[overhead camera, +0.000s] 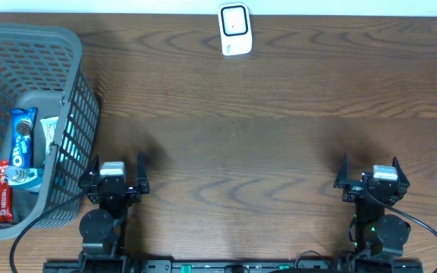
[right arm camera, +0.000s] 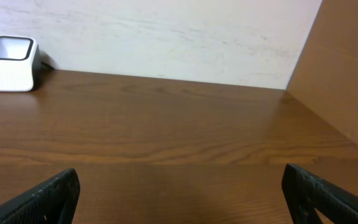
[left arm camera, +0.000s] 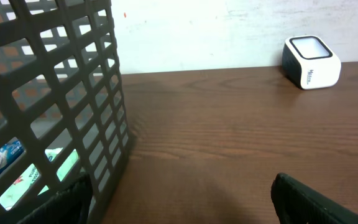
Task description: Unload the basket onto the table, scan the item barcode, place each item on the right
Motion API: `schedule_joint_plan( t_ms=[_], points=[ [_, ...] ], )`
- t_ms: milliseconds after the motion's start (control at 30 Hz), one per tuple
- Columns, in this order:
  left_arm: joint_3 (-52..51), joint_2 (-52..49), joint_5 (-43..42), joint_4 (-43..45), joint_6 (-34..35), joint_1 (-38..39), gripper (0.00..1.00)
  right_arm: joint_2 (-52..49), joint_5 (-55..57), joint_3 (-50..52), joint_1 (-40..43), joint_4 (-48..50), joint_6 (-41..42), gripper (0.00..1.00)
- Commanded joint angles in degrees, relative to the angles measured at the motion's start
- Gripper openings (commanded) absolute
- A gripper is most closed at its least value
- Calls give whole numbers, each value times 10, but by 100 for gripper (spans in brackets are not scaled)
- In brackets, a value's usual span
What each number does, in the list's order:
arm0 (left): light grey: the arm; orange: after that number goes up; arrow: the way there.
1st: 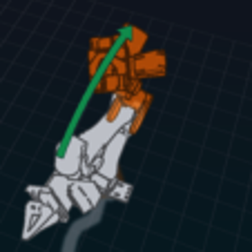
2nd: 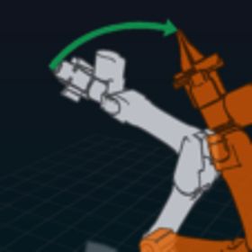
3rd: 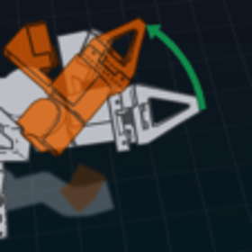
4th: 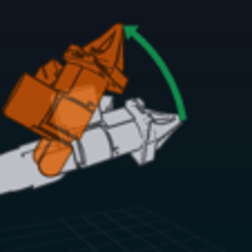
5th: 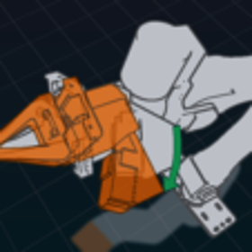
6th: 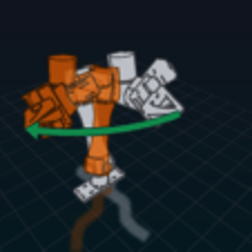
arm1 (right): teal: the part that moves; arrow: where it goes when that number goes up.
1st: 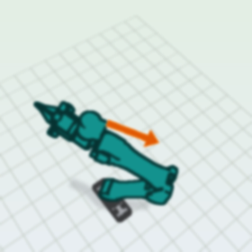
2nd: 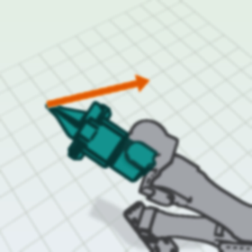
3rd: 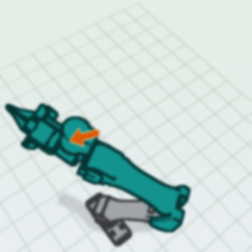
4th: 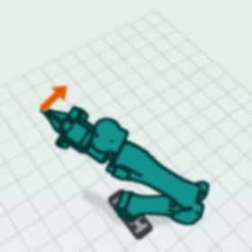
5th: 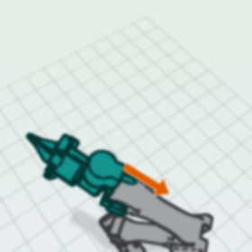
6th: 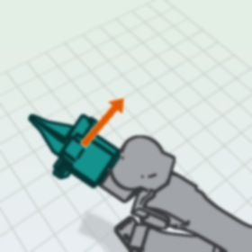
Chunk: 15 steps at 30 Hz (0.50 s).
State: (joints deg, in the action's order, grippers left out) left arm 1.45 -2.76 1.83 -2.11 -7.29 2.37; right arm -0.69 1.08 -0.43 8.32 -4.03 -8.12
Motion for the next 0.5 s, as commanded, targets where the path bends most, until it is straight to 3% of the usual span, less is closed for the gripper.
schedule_joint_plan(
  t_ms=[0,467],
  points=[
    [-10,5,5,-21,3,2,92,3,3,1,-5,-1,4,99],
    [-10,5,-10,-17,3,2,92,3,3,1,-5,-1,3,99]
  ],
)
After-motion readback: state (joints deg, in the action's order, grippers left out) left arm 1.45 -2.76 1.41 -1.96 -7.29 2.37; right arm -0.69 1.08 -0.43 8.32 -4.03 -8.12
